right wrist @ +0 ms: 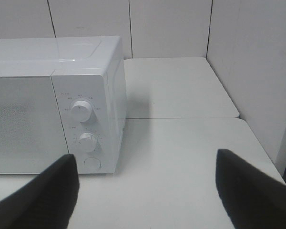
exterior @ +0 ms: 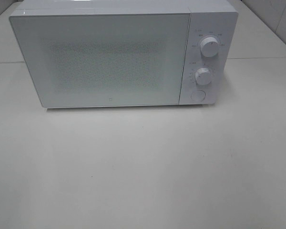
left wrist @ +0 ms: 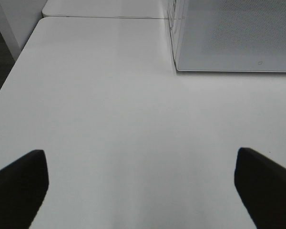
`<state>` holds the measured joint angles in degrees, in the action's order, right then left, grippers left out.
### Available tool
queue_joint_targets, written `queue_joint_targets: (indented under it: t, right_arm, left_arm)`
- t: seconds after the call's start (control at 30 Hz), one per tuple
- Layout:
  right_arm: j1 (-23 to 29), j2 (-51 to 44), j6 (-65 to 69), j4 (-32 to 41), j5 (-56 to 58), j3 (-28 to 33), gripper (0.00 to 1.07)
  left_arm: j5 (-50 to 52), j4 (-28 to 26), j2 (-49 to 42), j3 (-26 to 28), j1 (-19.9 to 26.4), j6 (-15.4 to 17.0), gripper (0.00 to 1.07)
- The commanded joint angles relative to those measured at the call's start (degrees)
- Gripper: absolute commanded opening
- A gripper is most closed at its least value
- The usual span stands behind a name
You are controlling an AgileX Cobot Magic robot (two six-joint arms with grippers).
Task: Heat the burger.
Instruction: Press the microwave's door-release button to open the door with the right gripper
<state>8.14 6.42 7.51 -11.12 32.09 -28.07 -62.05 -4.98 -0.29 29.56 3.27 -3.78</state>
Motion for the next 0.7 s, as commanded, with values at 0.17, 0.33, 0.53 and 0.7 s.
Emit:
queue_joint_targets:
  t: [0.17,0.33,0.53,0.7]
  right_arm:
    - [-0.23,2.92,0.06,-0.06,-10.77,4.87,0.71]
    - [-0.23,6.93,0.06,-0.06,-18.11,8.19,0.63]
    - [-0.23,13.52,0.23,0.23,-25.90,9.80,0.41]
    - [-0.23,20.11,1.20,0.46,-30.65,9.80,0.15]
  left_arm:
    - [0.80,-0.06,-0.11,-0.06,0.17,0.23,0.98]
    - [0.80,-0.06,-0.11,-0.06,0.17,0.23,0.98]
    - [0.80,-0.06,-0.11,-0.06,0.17,0.23,0.98]
    - [0.80,-0.06,-0.11,-0.06,0.17,0.23,0.98]
